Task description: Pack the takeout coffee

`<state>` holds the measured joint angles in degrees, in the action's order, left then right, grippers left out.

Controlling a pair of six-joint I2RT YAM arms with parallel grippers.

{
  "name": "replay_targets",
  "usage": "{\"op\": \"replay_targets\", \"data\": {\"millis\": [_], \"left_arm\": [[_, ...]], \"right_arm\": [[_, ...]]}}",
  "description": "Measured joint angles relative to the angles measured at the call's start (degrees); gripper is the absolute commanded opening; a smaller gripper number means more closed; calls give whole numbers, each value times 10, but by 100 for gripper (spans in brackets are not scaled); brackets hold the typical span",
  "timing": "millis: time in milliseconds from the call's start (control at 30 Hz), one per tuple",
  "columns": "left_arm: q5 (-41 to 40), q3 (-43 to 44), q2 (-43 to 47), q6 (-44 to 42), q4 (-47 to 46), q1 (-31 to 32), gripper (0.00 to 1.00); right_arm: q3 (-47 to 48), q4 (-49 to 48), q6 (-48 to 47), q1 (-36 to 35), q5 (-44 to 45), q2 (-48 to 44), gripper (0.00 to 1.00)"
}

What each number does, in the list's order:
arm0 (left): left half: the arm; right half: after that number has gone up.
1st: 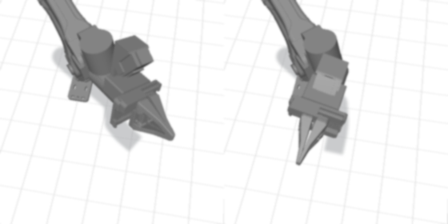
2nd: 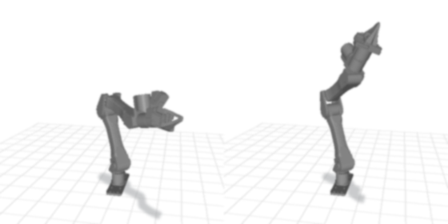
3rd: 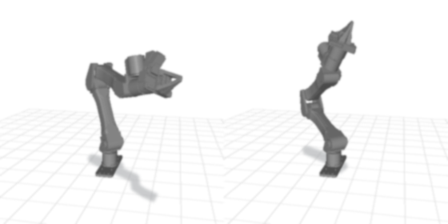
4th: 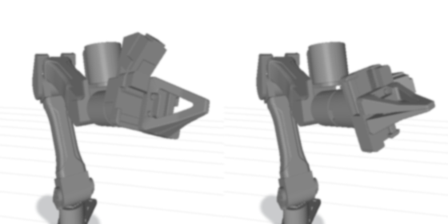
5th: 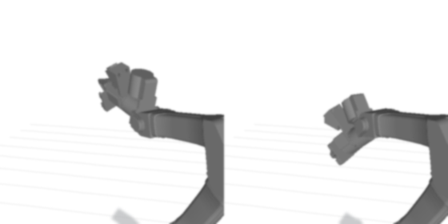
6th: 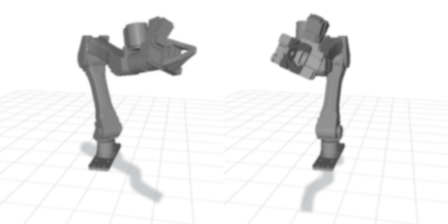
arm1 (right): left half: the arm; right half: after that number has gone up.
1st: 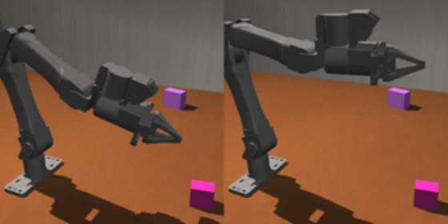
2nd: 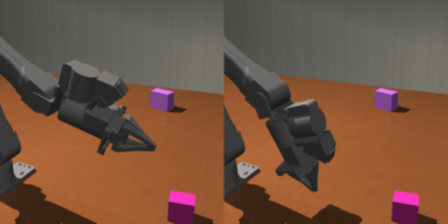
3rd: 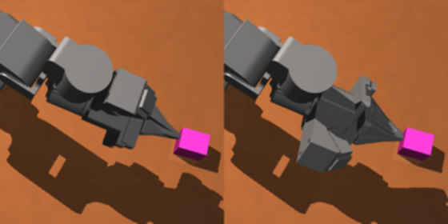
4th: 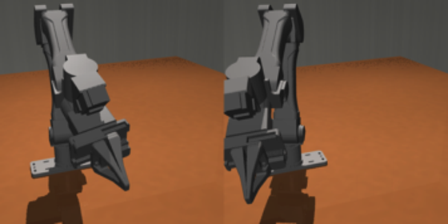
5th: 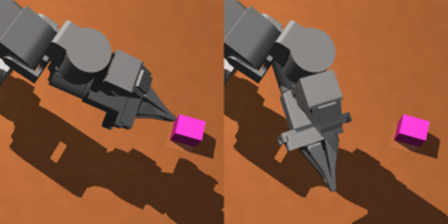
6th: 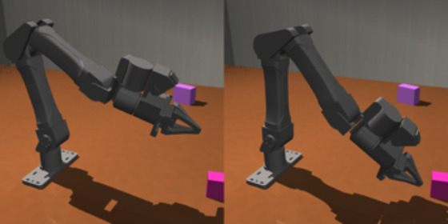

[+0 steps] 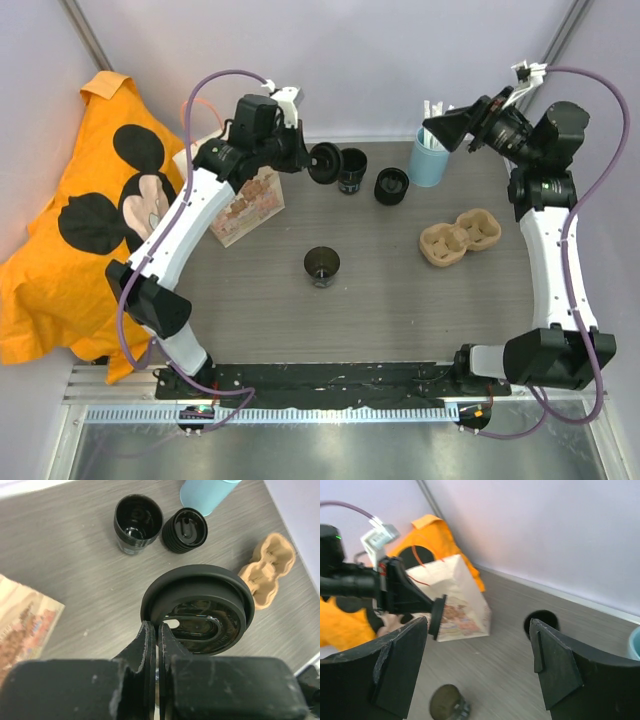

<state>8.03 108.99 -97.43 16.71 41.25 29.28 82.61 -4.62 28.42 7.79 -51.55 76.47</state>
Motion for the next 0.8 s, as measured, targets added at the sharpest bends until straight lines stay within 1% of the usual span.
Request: {"op": "replay_targets", "data": {"millis": [100,200,300,433,533,600,800], "left_arm": [[-3,-2,3,25,6,0,0],[-3,-3,3,55,6,0,0],[-5,4,0,85,9,0,0],[-2,38,-20,126,7,-3,0],[1,58,-39,160,0,-6,0],[1,60,-46,184,-3,-9,0],[10,59,-64,277,-4,-13,0]], "right_arm": [[-11,74,-89,-17,47,-24,85],[-50,104,-126,-41,77,-27,84],[-109,98,-113,-68,74,-18,84],[-151,56,-55,-103,55,5,84],[-151,14,-18,-125,48,13,83],[-140,-1,-12,-144,46,13,83],[-75,23,-63,-216,78,22,82]]}}
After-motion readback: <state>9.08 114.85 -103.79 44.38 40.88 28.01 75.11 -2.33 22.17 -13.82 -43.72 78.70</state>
